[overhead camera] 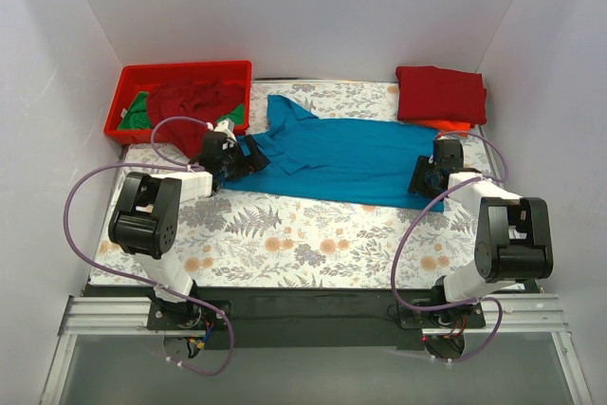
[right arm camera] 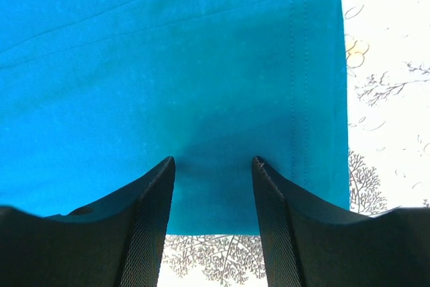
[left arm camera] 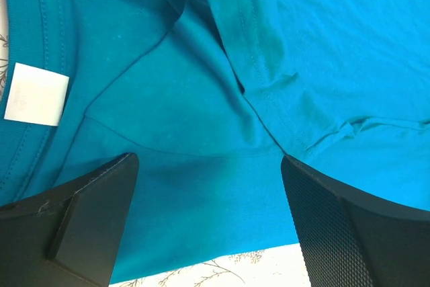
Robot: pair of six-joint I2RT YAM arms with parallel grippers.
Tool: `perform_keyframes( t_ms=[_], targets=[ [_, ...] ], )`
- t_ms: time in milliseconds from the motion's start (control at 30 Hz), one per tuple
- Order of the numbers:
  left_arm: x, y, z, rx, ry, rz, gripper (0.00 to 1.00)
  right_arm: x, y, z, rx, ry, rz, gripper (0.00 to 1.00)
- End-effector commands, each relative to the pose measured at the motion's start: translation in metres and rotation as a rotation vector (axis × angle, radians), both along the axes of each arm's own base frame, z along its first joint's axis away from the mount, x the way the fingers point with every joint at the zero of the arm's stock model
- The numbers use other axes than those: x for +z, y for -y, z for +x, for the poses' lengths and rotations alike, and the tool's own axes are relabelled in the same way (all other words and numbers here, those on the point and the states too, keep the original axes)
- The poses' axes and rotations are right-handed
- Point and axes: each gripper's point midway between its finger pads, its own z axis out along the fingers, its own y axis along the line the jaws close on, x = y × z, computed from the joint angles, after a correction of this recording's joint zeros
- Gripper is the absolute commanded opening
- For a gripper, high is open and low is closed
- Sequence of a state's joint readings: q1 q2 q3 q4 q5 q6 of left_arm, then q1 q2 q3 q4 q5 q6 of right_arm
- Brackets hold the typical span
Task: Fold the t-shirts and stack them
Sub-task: Fold the tshirt
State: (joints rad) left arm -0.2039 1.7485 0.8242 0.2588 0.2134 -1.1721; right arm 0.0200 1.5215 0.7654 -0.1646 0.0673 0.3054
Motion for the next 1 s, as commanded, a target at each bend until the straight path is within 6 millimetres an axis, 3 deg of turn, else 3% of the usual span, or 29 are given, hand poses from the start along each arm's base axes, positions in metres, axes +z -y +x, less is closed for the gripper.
perform_keyframes(
  t_ms=[0,233,333,433,533,700,967],
  targets=[
    [0.018,-0.001,-0.003,-0.001,0.050,0.035,0.87,0.016,-0.003,-0.006,0.031,-0.008,-0.002,0.56],
    [0.055,0.010,0.003,-0.005,0.128,0.036,0.87,0.068,-0.050,0.015,0.168,0.147,0.087,0.56],
    [0.050,0.020,0.007,-0.025,0.114,0.024,0.87,0.076,-0.071,0.026,0.224,0.184,0.105,0.56],
    [0.050,0.042,0.010,-0.098,0.118,-0.046,0.87,0.076,-0.085,0.042,0.249,0.201,0.119,0.56],
    [0.045,0.054,0.012,-0.142,0.115,-0.100,0.87,0.063,-0.097,0.052,0.277,0.193,0.146,0.56],
    [0.012,0.056,0.004,-0.148,0.044,-0.110,0.87,0.023,-0.100,0.053,0.280,0.099,0.151,0.55],
    [-0.021,0.040,-0.027,-0.086,-0.050,-0.091,0.87,-0.018,-0.098,0.024,0.266,-0.017,0.163,0.54]
  ],
)
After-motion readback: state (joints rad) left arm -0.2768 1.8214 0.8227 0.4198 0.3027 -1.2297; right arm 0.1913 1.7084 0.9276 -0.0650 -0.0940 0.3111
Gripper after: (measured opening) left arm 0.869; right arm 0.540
